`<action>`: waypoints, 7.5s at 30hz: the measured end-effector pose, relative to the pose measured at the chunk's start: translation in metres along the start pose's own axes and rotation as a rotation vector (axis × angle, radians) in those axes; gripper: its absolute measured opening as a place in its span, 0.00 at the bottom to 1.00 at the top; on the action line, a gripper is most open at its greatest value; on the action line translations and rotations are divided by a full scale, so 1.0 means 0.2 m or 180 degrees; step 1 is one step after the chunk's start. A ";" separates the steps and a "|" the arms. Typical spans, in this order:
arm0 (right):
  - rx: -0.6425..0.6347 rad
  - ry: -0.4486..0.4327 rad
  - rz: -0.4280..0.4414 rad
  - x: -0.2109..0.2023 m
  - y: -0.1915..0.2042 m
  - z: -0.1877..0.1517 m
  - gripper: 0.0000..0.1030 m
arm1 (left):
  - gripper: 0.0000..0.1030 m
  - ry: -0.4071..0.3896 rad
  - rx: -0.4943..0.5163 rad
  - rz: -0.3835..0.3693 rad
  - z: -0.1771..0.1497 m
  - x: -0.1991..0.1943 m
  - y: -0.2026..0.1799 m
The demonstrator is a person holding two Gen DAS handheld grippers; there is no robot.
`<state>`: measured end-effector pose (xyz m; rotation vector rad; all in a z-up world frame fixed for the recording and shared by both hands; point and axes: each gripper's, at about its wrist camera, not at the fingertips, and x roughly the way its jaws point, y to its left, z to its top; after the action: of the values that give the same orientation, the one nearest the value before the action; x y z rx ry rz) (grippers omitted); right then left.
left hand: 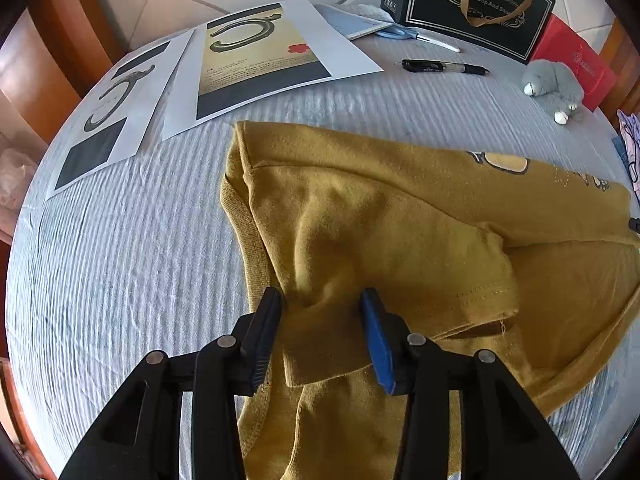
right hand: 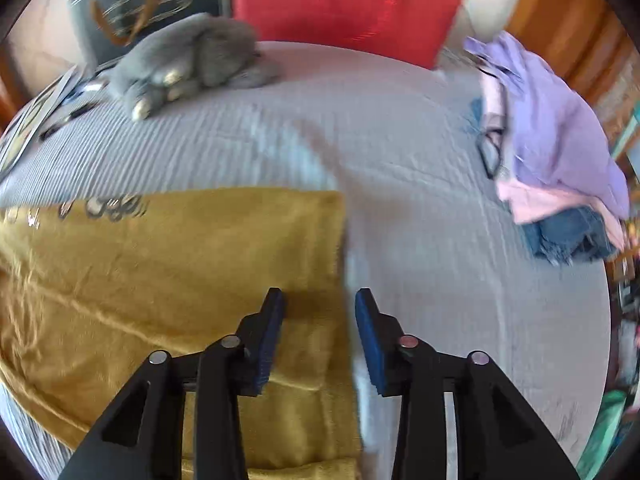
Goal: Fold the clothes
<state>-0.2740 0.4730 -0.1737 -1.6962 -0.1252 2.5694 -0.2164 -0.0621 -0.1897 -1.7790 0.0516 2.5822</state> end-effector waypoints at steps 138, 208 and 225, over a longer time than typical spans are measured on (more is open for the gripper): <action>-0.3807 0.0166 0.2283 0.22 -0.08 0.28 0.21 | 0.03 -0.0417 -0.3131 0.0656 -0.64 -0.27 -2.62; -0.2745 -0.0493 0.2739 -0.43 1.30 0.35 0.08 | 0.03 -0.0500 -0.2516 0.0022 -0.62 -0.53 -0.60; -0.2784 0.0159 0.1935 -0.12 1.08 0.24 0.28 | 0.35 0.0066 -0.1730 -0.0664 -0.64 -0.29 -0.83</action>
<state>-0.3099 0.2537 -0.1552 -2.3483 -1.0078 3.1570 -0.0730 0.1014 -0.1849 -1.8168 -0.8627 2.5803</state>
